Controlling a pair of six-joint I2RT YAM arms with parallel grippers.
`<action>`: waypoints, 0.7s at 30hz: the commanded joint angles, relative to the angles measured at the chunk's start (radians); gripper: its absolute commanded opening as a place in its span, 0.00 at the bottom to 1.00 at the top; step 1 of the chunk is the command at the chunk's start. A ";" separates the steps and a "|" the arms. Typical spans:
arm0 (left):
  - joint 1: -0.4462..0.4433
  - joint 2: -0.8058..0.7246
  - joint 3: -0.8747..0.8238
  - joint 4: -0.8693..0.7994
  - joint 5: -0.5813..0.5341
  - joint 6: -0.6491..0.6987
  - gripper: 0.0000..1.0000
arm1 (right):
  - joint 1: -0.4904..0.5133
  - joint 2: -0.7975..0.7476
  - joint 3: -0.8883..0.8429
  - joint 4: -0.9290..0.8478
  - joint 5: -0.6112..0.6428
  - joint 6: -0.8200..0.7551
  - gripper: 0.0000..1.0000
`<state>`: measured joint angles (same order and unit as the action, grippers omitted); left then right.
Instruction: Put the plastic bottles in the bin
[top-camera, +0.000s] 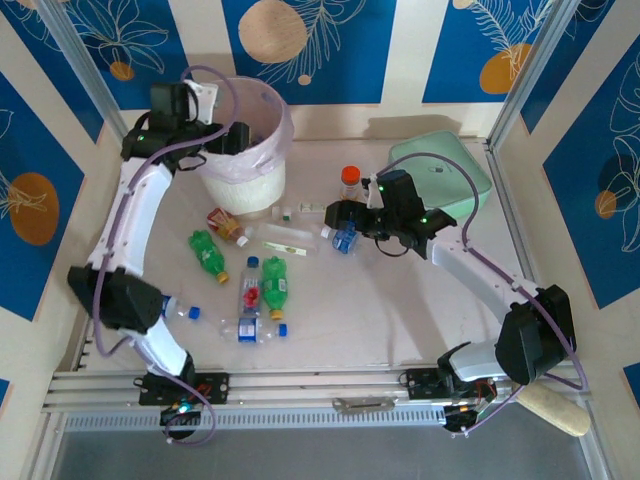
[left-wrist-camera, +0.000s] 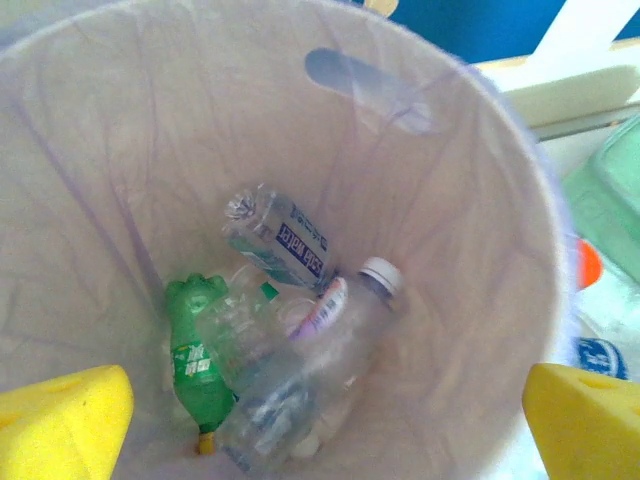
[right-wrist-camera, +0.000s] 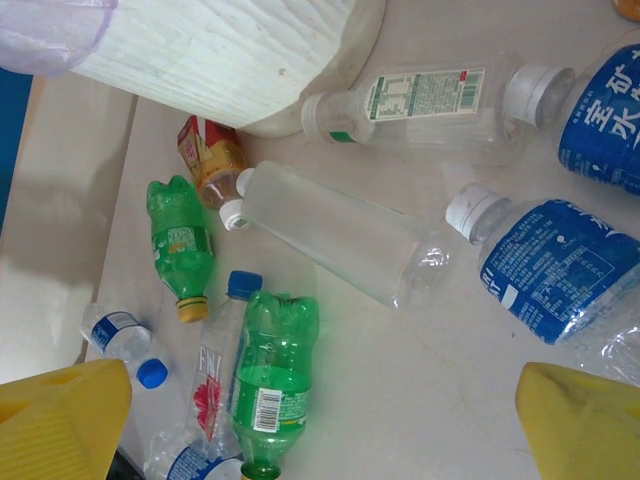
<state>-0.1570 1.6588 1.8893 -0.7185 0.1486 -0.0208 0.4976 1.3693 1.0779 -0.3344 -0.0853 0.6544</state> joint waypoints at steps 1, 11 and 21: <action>0.013 -0.158 -0.144 0.075 0.005 -0.063 1.00 | 0.005 -0.015 -0.017 0.024 0.007 -0.015 0.99; 0.013 -0.530 -0.650 0.104 -0.202 -0.276 1.00 | 0.009 0.016 -0.034 0.048 0.005 -0.033 0.99; 0.015 -0.718 -0.997 0.007 -0.416 -0.581 1.00 | 0.008 0.062 -0.008 0.033 0.004 -0.053 0.99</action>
<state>-0.1543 0.9882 0.9363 -0.6678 -0.1699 -0.4789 0.4984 1.4185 1.0576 -0.2981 -0.0811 0.6273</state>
